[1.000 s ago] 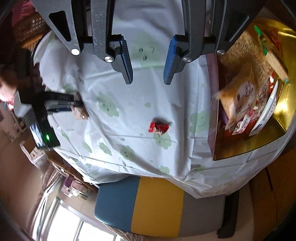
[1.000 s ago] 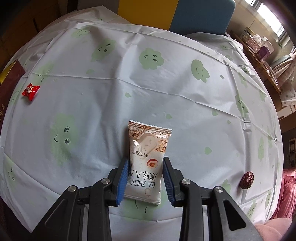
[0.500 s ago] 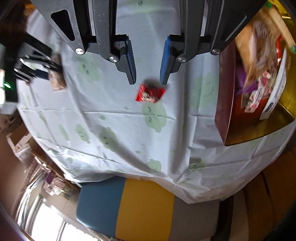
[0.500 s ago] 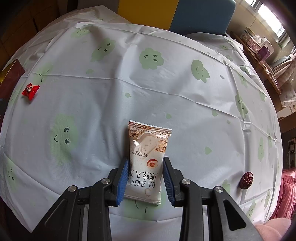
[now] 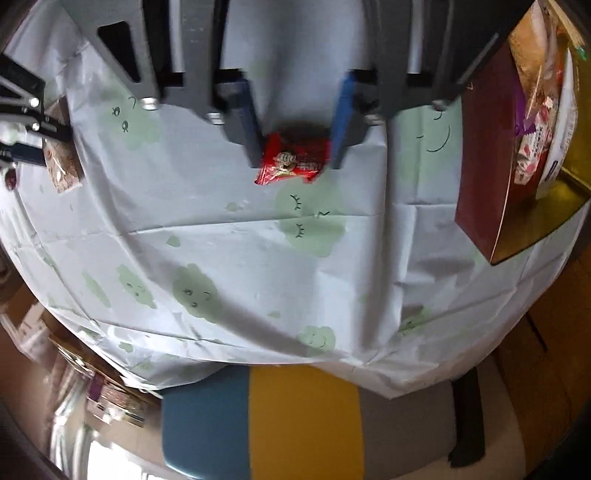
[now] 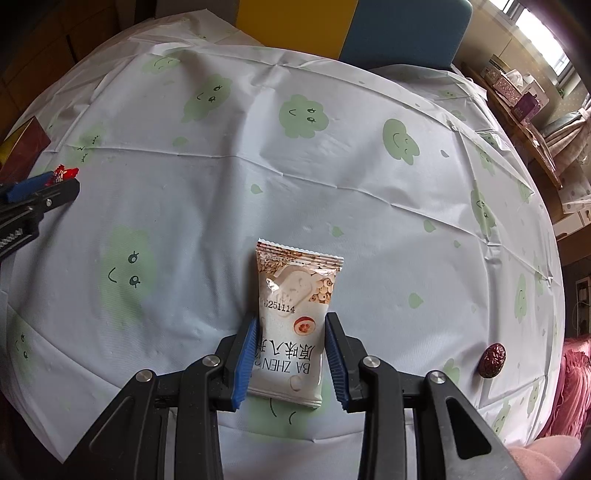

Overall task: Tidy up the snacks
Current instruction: 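Grasp the small red candy with the left gripper while the right holds the white packet, then carry the red candy over the gold box and open the left gripper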

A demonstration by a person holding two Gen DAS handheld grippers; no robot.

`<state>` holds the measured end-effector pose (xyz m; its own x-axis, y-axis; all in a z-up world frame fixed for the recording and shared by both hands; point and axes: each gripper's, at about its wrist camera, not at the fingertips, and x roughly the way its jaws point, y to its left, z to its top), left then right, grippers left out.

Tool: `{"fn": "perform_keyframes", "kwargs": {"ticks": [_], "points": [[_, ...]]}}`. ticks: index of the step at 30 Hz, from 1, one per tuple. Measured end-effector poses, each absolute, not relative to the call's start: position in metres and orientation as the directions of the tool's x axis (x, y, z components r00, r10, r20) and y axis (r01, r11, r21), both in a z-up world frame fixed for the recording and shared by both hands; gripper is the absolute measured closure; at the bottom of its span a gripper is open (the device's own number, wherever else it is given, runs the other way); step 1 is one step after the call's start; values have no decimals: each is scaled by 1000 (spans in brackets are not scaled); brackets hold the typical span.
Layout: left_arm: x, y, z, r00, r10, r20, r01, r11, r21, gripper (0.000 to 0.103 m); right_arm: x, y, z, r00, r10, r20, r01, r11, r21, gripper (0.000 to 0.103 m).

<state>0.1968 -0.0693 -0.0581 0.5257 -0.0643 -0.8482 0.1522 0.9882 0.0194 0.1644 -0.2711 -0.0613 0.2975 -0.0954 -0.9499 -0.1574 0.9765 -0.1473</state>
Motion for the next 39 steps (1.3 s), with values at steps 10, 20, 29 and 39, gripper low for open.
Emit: {"fn": "perform_keyframes", "kwargs": {"ticks": [10,20,29,39], "points": [[171,-68,-57,513,-197,-835,193,975,-111,82,162,-269,-61,299,-99,-949,-164,974,-154,67],[142,-79,-60,546,-189,-816,226,971,-74,82,161,-268,-62,301,-101,-948,-169,973,-158,67],[121,-86,-59,575,-161,-802,241,970,-23,82,159,-266,-62,309,-103,-945,-177,971,-163,67],[85,-88,-41,600,-203,-774,293,956,-24,82,154,-261,-61,325,-110,-939,-192,965,-179,67]]}}
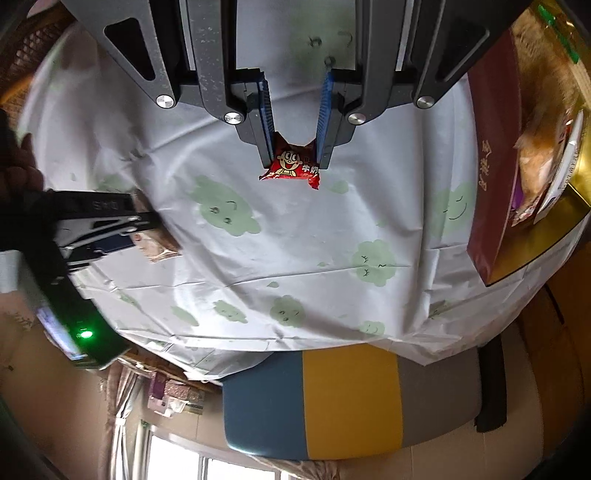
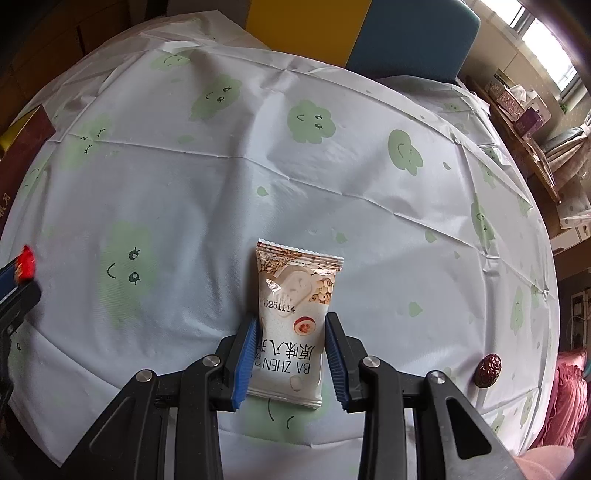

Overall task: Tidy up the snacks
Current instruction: 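Carry the red candy over the gold box and open the left gripper, then carry the white pastry packet over the gold box with the right gripper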

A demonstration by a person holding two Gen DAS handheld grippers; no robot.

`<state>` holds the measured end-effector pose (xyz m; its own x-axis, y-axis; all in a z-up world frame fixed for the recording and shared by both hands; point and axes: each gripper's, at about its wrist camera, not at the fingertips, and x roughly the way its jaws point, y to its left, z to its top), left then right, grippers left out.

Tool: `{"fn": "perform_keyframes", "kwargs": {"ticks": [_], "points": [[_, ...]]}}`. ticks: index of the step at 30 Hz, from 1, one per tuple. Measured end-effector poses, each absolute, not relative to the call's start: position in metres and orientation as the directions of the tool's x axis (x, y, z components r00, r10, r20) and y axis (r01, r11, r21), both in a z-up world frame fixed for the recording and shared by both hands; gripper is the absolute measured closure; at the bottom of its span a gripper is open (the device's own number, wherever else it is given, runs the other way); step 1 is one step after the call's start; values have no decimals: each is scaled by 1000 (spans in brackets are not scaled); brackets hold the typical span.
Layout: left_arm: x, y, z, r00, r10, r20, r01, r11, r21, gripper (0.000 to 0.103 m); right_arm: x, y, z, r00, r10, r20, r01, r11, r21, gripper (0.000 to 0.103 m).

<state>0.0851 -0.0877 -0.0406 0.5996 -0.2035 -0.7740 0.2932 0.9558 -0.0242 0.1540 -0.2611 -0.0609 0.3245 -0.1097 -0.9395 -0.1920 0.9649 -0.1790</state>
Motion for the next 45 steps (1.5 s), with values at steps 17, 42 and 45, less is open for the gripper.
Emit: {"fn": "perform_keyframes", "kwargs": {"ticks": [17,42,45], "points": [[44,-48,1,652,-217,-726,240,968,-73,81,141,-252,-58,365,-137,-921,-209,952,-225,67],[84,166,5,666,-37,-745,-270,919,-287,79,125,-236,-51,381,-156,-911,-219,942,-253,67],[97,168,-8,639,-2,-769,-291,925,-244,72,127,-238,-51,379,-153,-913,-217,944,-248,67]]}}
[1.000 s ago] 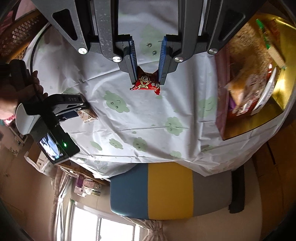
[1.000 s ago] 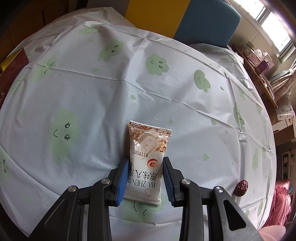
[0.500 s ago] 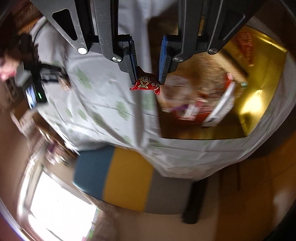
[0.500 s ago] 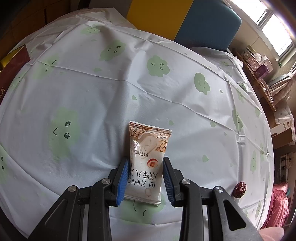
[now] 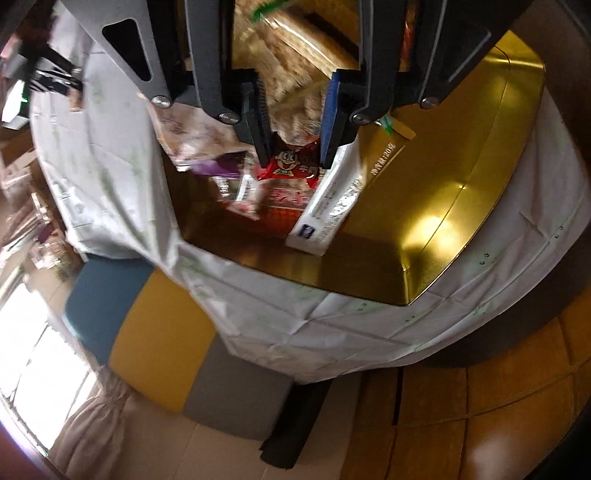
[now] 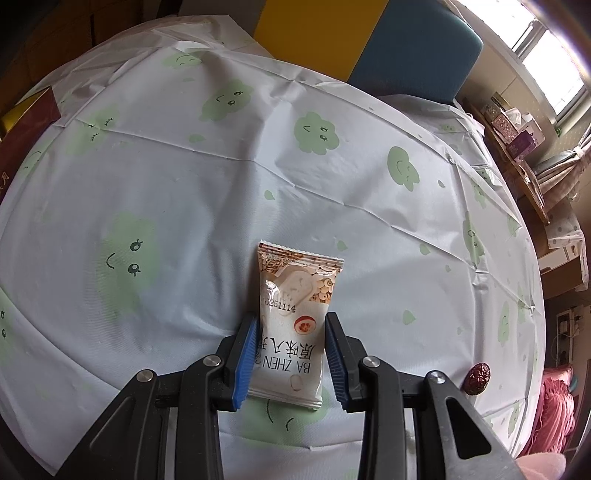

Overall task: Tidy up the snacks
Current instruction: 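Carry the white pastry packet over the gold box with the right gripper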

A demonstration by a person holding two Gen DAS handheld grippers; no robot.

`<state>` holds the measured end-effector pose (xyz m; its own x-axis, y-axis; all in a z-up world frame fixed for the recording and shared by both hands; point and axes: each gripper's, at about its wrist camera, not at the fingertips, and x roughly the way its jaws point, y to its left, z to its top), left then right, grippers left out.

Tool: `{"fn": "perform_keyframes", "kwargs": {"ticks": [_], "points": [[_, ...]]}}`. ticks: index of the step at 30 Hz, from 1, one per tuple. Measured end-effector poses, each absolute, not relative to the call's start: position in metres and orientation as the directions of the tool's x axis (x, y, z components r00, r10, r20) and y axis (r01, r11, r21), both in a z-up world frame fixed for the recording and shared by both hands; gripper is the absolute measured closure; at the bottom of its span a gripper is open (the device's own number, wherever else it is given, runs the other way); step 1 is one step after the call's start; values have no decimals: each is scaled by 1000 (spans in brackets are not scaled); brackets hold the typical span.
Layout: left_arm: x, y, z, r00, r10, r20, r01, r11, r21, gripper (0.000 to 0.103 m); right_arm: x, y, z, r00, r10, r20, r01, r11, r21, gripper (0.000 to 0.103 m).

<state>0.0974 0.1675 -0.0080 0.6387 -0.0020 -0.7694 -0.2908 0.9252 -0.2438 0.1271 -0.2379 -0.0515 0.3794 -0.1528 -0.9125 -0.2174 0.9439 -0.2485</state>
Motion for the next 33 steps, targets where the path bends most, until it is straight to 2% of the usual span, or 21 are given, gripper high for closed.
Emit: {"fn": "perform_keyframes", "kwargs": {"ticks": [2,14,23,33], "points": [[101,167,-16,621,29,-783,-301,932,-204,69,128,-238,-51,379,-152,-913,-217,945,-247,67],[71,151,-17,615,138,-777,-314,946,-80,68,129,-239,-53,383,-160,-910,-220,941,-258,67],[46,140,2,640,163,-751,-316,947,-64,66,123,-230,-52,398,-186,-898,-218,932,-290,70],[24,142,13,661,168,-731,-316,946,-68,63,130,-235,-48,363,-174,-916,-200,945,-258,70]]}}
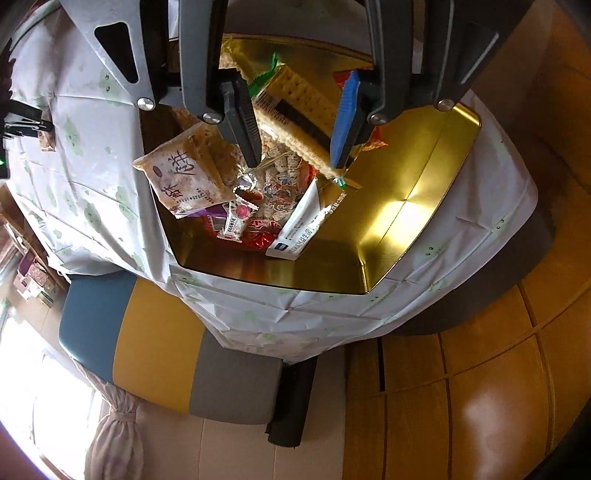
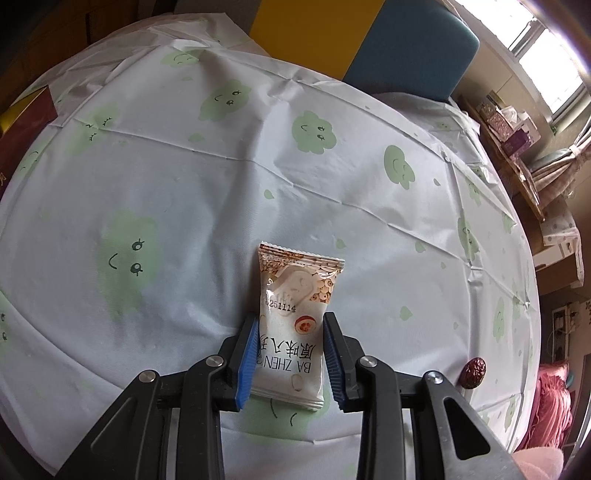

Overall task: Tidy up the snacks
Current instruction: 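Carry the white pastry packet over the gold box with the right gripper, then open the right gripper to drop the white packet into the box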

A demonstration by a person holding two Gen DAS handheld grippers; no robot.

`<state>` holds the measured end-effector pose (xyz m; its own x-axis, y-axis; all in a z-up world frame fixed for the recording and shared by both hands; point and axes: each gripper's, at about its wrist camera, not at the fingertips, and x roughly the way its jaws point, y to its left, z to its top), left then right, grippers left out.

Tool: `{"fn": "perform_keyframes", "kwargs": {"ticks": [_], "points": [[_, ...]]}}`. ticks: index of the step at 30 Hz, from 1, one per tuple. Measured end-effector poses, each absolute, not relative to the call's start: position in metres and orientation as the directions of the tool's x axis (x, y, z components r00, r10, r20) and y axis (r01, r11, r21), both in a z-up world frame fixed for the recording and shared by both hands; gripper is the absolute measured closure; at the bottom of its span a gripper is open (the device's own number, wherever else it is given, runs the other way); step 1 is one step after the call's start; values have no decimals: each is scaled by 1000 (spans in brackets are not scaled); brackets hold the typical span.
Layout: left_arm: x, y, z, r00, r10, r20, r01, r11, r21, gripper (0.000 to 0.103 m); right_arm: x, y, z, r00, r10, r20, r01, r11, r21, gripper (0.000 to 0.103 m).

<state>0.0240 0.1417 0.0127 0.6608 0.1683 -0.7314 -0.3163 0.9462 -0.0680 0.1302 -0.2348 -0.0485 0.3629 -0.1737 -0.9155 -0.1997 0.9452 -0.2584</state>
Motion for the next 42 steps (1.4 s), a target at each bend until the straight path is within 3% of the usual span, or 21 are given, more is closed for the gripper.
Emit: {"fn": "perform_keyframes", "kwargs": {"ticks": [8,21,31,38,42], "points": [[14,148,13,666,174,-726,-326,942,-73,63,123,-209,-23,400,-41,-916,-226,964,-142,70],[-1,166,17,665,212,-716,-369,927,-69,58,111,-16,52,392,438,-809,-602,787,134,70],[-6,178,14,659,223,-718,-400,913,-84,56,127,75,30,326,445,-834,-647,749,146,70],[-5,185,9,648,223,-728,-418,903,-96,55,134,92,10,327,389,-861,-626,772,111,70],[-5,189,7,642,235,-730,-438,893,-98,55,141,94,3,268,417,-869,-626,761,172,67]]}}
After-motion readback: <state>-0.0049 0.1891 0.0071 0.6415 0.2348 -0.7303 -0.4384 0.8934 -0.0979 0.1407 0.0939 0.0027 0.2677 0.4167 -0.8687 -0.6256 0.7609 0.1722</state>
